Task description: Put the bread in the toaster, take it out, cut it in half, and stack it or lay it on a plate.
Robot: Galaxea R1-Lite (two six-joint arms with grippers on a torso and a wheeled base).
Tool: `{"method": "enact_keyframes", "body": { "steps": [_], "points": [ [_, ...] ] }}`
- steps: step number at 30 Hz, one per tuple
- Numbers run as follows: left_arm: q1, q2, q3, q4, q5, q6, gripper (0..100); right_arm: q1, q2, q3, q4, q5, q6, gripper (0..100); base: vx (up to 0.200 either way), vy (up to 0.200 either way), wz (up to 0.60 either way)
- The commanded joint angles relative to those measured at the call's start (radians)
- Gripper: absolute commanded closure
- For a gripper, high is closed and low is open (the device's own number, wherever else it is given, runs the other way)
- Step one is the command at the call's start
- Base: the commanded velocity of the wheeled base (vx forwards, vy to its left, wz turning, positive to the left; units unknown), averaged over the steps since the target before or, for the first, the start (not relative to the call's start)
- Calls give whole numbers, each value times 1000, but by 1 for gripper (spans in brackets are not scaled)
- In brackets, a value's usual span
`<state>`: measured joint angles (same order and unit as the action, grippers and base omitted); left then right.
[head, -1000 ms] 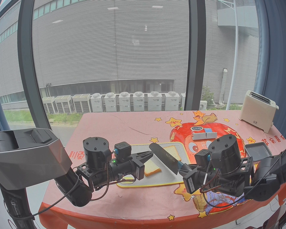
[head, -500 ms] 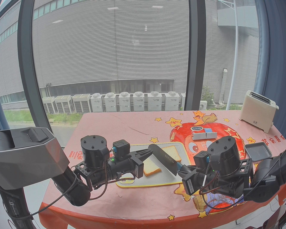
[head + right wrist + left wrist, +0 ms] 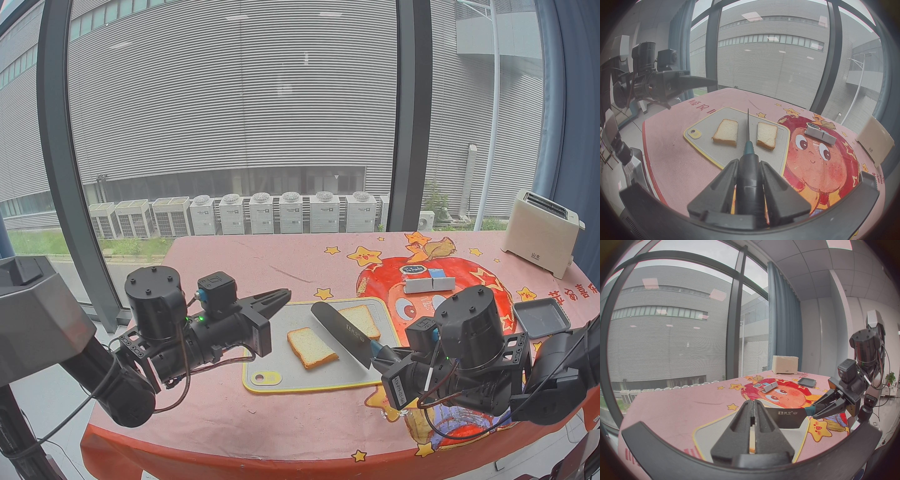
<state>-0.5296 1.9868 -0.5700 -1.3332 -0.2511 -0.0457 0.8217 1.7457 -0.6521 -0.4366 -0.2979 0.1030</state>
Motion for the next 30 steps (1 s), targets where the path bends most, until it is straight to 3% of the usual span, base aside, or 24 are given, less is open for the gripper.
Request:
{"method": "enact_keyframes", "body": {
  "steps": [1, 8, 19, 22, 26, 30],
  "points": [
    [34, -79, 27, 3, 3, 0, 100, -1, -2, -1, -1, 0, 0, 100, 0, 0, 0],
    [77, -140, 76, 3, 18, 0, 100, -4, -2, -3, -2, 3, 0, 100, 0, 0, 0],
    [230, -269, 119, 62, 26, 1, 100, -13, -2, -7, -5, 13, 1, 100, 0, 0, 0],
    [238, -292, 137, 66, 65, 1, 100, -16, -3, -7, -5, 16, 1, 100, 0, 0, 0],
    [241, -329, 145, 86, 73, 1, 100, -15, 1, -6, -5, 16, 1, 100, 0, 0, 0],
    [315, -391, 168, 135, 81, 3, 100, -18, 0, -7, -5, 14, 1, 100, 0, 0, 0]
  ]
}}
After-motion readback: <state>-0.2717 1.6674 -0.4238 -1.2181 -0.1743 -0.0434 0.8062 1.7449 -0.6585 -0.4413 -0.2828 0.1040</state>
